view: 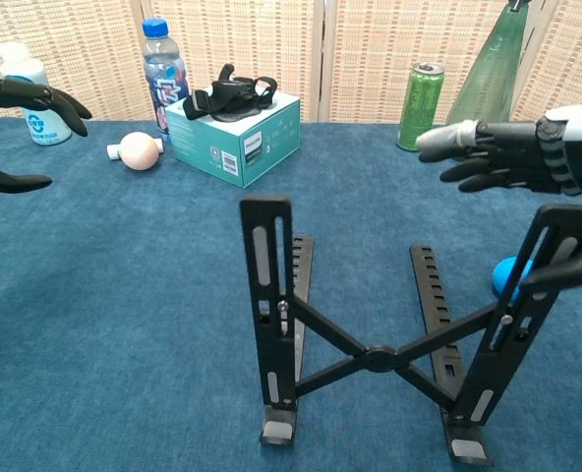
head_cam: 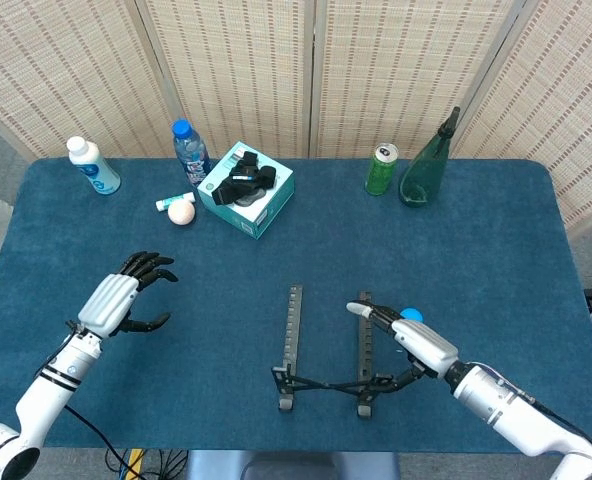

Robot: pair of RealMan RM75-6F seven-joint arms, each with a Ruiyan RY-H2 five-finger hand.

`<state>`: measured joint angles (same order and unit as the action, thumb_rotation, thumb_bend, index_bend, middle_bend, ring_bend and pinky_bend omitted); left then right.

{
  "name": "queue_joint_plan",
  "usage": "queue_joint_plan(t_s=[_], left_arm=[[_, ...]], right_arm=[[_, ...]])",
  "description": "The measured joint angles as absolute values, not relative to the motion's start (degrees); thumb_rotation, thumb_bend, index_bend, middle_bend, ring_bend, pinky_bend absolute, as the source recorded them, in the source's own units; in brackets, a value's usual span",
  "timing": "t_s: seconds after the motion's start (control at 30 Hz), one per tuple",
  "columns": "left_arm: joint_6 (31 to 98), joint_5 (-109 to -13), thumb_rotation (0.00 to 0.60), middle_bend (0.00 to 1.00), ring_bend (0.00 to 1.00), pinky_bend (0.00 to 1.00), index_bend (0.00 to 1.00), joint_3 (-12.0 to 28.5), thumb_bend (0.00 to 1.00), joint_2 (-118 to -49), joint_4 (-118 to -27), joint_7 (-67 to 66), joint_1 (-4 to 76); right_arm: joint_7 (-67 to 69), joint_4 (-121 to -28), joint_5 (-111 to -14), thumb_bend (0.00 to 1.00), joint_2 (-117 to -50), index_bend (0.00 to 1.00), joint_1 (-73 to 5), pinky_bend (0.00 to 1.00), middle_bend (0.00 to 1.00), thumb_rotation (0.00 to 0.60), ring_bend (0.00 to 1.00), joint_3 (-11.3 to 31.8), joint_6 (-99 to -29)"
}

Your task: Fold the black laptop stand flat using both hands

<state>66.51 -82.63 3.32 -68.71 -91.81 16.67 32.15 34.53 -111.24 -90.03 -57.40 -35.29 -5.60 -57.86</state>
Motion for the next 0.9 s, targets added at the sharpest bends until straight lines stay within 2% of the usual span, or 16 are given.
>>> queue_joint_plan(t_s=[0.23, 0.53, 0.9], left_arm=[[66.50, -83.16, 0.600, 0.15, 0.06, 0.01, 0.29, 3.87, 0.24, -67.91, -91.93, 16.34, 31.83], [65.46, -82.82, 0.600, 0.15, 0.06, 0.01, 0.29, 4.93, 0.24, -67.49, -91.66, 15.03, 32.14], [63.89, -82.74, 0.600, 0.15, 0.06, 0.01, 0.29, 5.31, 0.24, -68.19, -90.06, 12.06, 32.83]], right_arm=[[24.01, -111.96, -84.08, 0.05, -59.42, 0.00, -30.89, 0.00, 0.00, 0.600, 0.00, -2.23, -64.10], [18.08, -111.10, -87.90, 0.05, -59.20, 0.00, -26.42, 0.00, 0.00, 0.600, 0.00, 0.55, -74.34], [2.70, -104.87, -98.99, 0.00, -59.60, 0.00, -26.85, 0.00, 0.00, 0.600, 0.00, -0.19, -73.04]])
